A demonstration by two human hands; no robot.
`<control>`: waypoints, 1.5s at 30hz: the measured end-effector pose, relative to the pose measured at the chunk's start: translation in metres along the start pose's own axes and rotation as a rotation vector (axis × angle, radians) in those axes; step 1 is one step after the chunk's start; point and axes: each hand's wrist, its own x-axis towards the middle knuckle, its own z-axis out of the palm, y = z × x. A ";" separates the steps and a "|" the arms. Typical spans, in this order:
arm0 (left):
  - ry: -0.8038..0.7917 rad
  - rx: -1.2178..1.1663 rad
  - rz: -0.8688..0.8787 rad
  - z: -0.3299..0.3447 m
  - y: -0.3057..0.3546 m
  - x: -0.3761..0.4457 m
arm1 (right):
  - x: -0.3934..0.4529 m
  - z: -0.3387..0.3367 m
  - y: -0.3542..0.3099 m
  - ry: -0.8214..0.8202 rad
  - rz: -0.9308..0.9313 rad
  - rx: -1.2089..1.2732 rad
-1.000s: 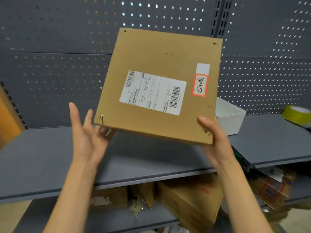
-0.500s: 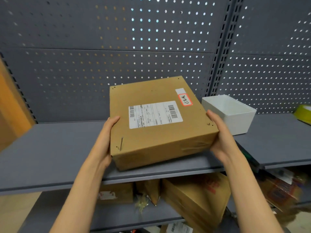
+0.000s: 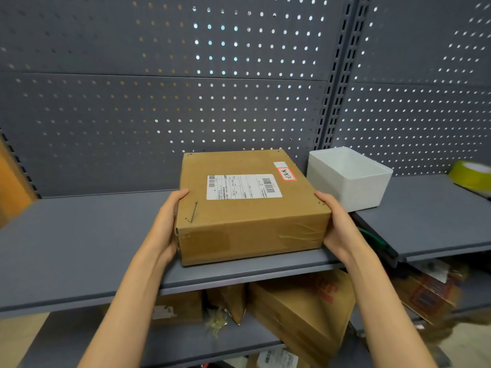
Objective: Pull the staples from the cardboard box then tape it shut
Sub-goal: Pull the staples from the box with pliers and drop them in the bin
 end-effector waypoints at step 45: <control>0.060 0.099 0.094 -0.003 -0.016 0.003 | -0.016 -0.045 0.032 0.571 -0.131 -1.635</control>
